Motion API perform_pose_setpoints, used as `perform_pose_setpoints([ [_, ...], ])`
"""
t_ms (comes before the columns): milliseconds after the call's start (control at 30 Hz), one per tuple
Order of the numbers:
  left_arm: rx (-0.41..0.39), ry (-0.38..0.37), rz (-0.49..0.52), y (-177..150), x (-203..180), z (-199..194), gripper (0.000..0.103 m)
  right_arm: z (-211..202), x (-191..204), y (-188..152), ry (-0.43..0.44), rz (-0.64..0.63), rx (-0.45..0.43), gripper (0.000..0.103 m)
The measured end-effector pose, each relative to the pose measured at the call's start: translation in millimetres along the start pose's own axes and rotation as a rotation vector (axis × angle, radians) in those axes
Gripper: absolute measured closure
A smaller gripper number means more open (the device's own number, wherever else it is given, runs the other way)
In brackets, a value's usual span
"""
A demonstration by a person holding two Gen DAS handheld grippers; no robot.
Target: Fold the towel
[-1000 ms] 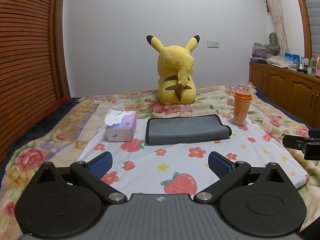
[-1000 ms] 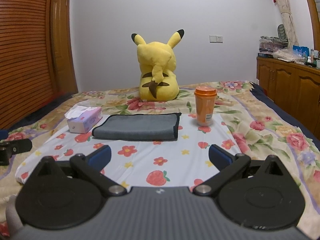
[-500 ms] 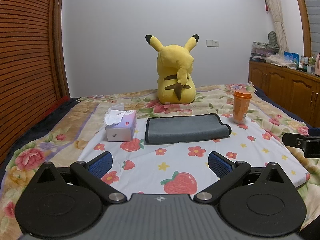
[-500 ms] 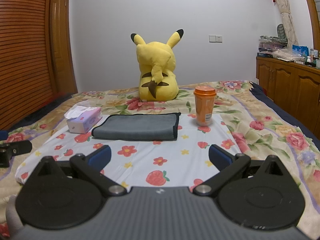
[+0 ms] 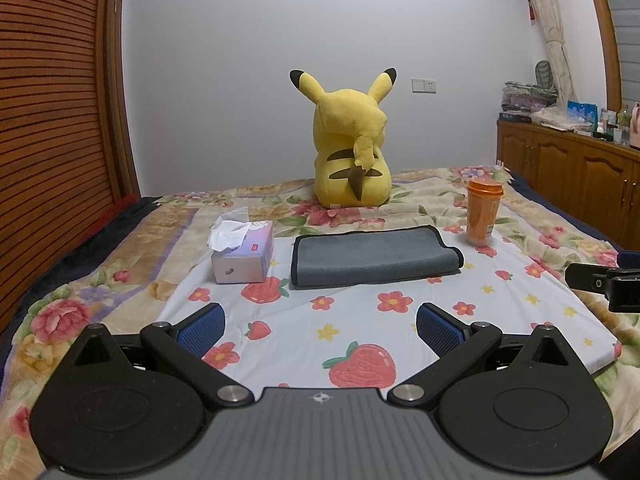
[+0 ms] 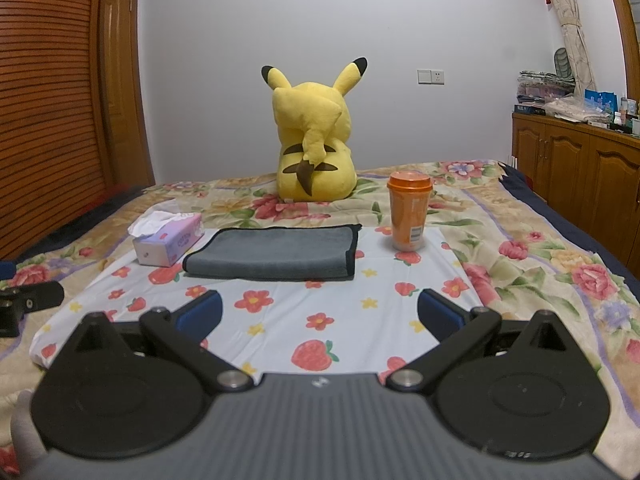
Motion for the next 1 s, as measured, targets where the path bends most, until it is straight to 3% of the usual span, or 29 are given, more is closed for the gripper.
perform_pose_setpoints([
  [1000,-0.001,0.001,0.003,-0.8,-0.5,0.7,0.0,0.1,0.2,0.3,0.0,0.001,0.0,0.0],
])
Point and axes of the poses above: each gripper's, at about its wrist camera, not at the fingertips, and z roughly the way its jaws point, x to its left, y to its top, the point moved 2 cm from there along z, roughly the way its jaws point, and after that the axes turned 5 degrees about z, right-handed, at the moved point
